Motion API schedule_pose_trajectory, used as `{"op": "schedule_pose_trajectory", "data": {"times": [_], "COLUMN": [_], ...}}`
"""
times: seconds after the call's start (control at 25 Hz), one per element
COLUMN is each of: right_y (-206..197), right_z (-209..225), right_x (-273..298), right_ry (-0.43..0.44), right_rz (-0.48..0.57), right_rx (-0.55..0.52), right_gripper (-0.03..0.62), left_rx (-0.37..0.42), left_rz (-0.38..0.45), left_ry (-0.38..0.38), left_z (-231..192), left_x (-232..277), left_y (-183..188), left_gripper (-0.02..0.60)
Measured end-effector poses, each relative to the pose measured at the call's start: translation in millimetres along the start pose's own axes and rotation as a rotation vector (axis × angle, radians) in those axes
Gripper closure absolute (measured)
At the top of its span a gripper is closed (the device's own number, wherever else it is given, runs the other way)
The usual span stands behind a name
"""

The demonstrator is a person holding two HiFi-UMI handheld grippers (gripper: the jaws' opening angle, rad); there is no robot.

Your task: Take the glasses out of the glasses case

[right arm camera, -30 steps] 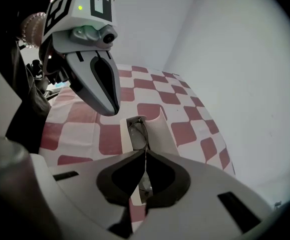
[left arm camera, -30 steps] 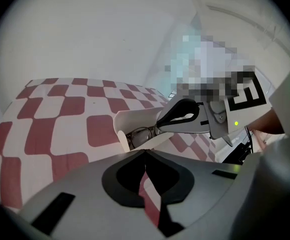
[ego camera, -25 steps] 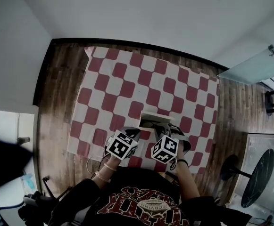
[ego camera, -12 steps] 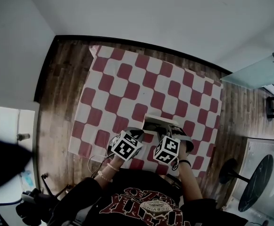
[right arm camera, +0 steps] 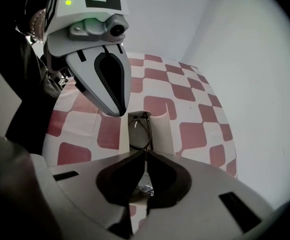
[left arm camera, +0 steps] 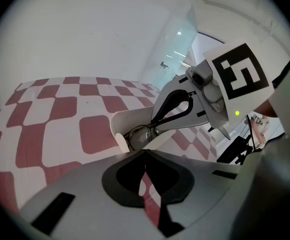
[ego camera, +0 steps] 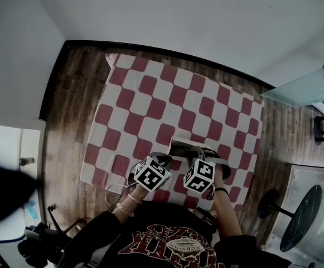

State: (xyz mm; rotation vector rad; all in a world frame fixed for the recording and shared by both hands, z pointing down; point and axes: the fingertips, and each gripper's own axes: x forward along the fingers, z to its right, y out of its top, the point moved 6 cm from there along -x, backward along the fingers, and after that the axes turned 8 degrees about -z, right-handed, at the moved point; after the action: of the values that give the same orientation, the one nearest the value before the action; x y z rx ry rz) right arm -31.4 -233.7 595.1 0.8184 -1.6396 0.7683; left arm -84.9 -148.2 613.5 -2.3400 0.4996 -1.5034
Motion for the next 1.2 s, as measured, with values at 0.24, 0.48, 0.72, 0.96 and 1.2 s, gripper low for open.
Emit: {"op": "schedule_pose_trajectory", "data": {"times": [0.24, 0.48, 0.72, 0.96, 1.2], "right_y": [1.2, 1.1, 3.4, 10.9, 10.9], "right_z": [0.4, -1.0, 2.1, -1.2, -2.9], "right_x": [-3.1, 4.1, 4.2, 6.2, 9.8], "right_ry": [0.011, 0.008, 0.032, 0.076, 0.068], "right_rz": [-0.011, -0.054, -0.072, -0.104, -0.116], "right_rx": [-0.026, -0.069, -0.093, -0.134, -0.162], "right_gripper": [0.571, 0.569, 0.566, 0.554, 0.548], "left_rx": [-0.006, -0.029, -0.059, -0.112, -0.134], "left_rz": [0.016, 0.035, 0.053, 0.07, 0.087], "left_ry": [-0.021, -0.047, -0.077, -0.089, -0.095], "left_z": [4.0, 4.9, 1.5, -3.4, -6.8], "left_x": [-2.8, -4.3, -9.6, -9.6, -10.2], "left_y": [1.7, 3.4, 1.9, -4.9, -6.3], "left_gripper": [0.574, 0.574, 0.574, 0.574, 0.574]}}
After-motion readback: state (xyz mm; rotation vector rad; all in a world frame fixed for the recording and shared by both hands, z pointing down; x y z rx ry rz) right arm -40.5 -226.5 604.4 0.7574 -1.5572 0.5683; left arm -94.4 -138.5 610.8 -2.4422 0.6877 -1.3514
